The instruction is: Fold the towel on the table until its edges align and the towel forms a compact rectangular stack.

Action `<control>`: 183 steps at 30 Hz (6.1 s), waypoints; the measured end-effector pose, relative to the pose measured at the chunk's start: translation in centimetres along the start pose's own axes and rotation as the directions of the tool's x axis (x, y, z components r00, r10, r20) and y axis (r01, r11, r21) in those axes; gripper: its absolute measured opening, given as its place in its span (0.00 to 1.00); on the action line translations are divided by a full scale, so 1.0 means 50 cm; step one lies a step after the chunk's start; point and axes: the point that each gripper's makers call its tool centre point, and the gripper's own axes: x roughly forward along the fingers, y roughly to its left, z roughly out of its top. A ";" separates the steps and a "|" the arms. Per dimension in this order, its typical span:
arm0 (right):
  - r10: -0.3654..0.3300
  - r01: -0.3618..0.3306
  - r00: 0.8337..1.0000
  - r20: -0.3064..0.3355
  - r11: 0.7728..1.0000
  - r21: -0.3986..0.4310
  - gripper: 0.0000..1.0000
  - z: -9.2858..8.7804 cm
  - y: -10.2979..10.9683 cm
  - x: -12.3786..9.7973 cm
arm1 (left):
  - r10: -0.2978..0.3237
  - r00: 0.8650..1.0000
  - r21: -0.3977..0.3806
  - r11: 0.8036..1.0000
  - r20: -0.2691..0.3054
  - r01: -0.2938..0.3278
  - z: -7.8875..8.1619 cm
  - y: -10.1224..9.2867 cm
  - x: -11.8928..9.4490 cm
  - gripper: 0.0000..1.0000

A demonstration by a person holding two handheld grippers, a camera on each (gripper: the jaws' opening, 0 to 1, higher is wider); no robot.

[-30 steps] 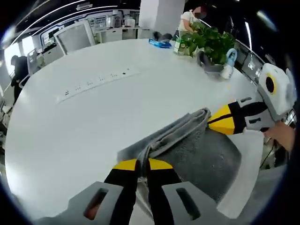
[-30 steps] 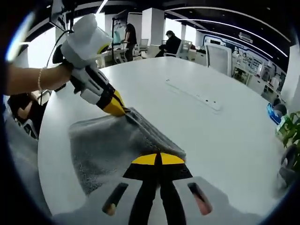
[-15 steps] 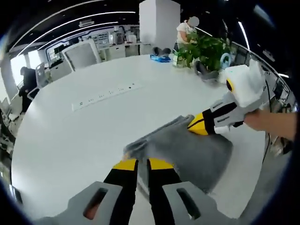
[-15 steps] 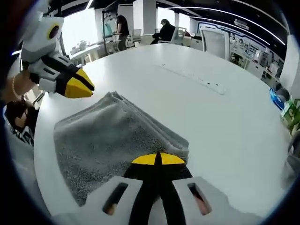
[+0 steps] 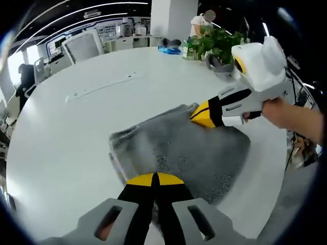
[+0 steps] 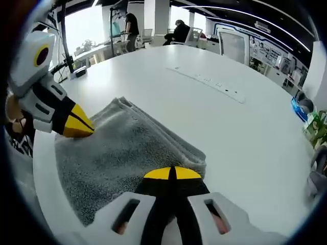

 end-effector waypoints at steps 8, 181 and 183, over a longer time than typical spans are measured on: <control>-0.024 0.024 1.000 0.012 1.000 -0.008 0.00 0.010 -0.003 0.007 | -0.004 1.000 -0.042 0.999 0.029 0.006 -0.008 0.007 0.017 0.01; -0.425 0.322 0.812 0.400 0.898 0.299 0.69 -0.114 0.041 -0.405 | 0.290 0.825 -0.274 0.946 0.485 -0.172 -0.113 0.068 -0.311 0.97; -0.424 0.319 0.812 0.400 0.898 0.303 0.69 -0.114 0.041 -0.405 | 0.289 0.826 -0.272 0.947 0.484 -0.172 -0.114 0.067 -0.311 0.97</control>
